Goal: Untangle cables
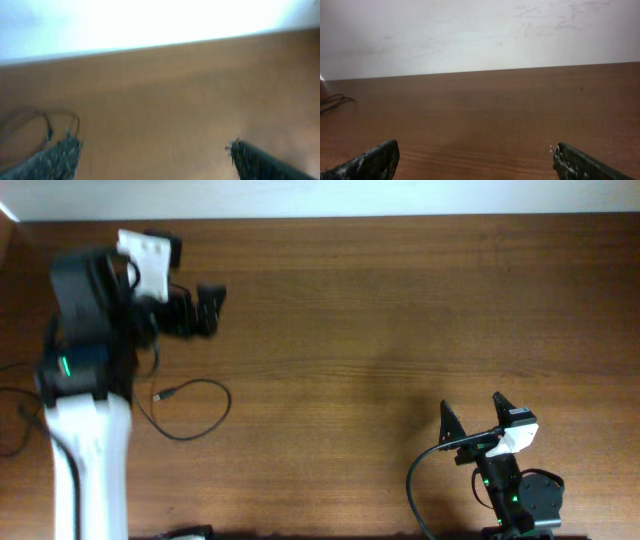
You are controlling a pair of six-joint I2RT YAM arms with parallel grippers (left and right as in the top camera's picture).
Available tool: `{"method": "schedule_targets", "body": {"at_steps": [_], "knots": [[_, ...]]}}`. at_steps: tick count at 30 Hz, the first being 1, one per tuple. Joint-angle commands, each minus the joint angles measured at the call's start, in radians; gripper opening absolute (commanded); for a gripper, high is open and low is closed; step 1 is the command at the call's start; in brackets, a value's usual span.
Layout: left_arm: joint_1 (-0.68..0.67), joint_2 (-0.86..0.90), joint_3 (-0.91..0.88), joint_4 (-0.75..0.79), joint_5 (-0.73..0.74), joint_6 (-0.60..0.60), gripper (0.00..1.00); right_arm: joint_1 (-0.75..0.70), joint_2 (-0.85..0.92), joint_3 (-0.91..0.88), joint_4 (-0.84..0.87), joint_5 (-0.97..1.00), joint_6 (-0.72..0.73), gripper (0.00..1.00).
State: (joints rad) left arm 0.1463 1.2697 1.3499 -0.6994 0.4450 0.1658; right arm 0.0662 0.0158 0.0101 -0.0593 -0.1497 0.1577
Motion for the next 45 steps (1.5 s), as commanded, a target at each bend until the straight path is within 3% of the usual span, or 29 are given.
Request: {"method": "schedule_targets", "body": {"at_steps": [1, 8, 12, 19, 28, 32, 45], "knots": [[-0.009, -0.296, -0.424, 0.271, 0.003, 0.012, 0.99, 0.006, -0.008, -0.005, -0.005, 0.004, 0.004, 0.99], [-0.016, -0.762, -0.999, 0.789, -0.030, 0.014, 0.99, 0.006, -0.008, -0.005, -0.005, 0.004, 0.004, 0.99], [-0.055, -0.901, -1.164, 0.916, -0.097, 0.016, 0.99, 0.006, -0.008, -0.005, -0.005, 0.004, 0.004, 0.99], [-0.079, -1.013, -1.286, 0.919, -0.269, 0.016, 0.99, 0.006, -0.008, -0.005, -0.005, 0.005, 0.004, 0.99], [-0.144, -1.164, -1.341, 0.805, -0.278, 0.016, 0.99, 0.006, -0.008, -0.005, -0.005, 0.004, 0.004, 0.99], [-0.152, -1.258, -1.341, 0.632, -0.283, 0.016, 0.99, 0.006, -0.008, -0.005, -0.005, 0.004, 0.004, 0.99], [-0.153, -1.251, -1.341, 0.633, -0.285, 0.016, 0.99, 0.006, -0.008, -0.005, -0.005, 0.004, 0.004, 0.99]]}}
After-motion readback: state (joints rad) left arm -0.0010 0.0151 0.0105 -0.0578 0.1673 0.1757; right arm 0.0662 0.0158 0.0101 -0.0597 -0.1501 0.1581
